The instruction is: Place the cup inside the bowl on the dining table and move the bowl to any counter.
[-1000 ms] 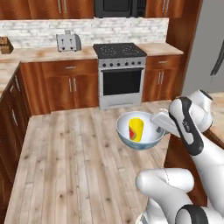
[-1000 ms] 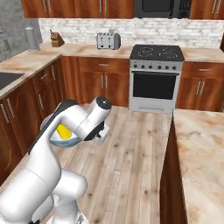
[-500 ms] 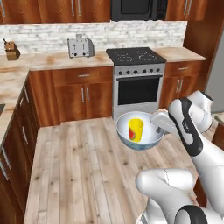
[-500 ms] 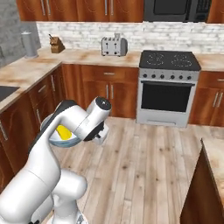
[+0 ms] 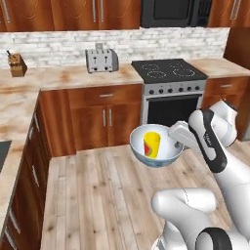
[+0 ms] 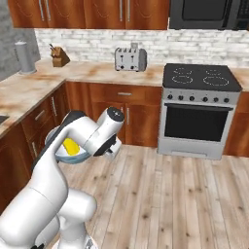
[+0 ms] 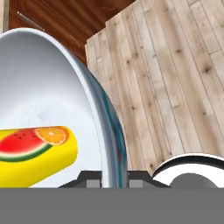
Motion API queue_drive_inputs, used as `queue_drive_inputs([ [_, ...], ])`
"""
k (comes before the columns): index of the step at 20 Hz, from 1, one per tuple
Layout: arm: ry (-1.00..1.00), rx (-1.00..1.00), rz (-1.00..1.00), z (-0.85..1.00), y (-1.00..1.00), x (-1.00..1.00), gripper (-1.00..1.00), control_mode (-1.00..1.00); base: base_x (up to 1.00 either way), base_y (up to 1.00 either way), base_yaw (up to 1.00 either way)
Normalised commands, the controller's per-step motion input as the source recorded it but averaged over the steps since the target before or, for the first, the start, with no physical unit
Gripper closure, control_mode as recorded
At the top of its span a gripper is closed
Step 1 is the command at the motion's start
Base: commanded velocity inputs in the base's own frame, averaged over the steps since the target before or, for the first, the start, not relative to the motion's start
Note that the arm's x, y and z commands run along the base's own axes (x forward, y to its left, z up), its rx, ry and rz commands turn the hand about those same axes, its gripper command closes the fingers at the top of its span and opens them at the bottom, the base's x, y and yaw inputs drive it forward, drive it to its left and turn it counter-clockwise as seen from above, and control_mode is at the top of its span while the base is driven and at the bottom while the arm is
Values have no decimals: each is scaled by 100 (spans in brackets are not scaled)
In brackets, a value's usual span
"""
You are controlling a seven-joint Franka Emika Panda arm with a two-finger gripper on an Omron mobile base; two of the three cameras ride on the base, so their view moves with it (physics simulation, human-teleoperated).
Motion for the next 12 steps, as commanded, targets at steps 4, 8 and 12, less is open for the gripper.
queue_drive_inputs([
  [4,0,0,0,0,0,0,100,100,92,44,0],
  [8,0,0,0,0,0,0,100,100,79,27,0],
  [12,0,0,0,0,0,0,100,100,69,1,0],
])
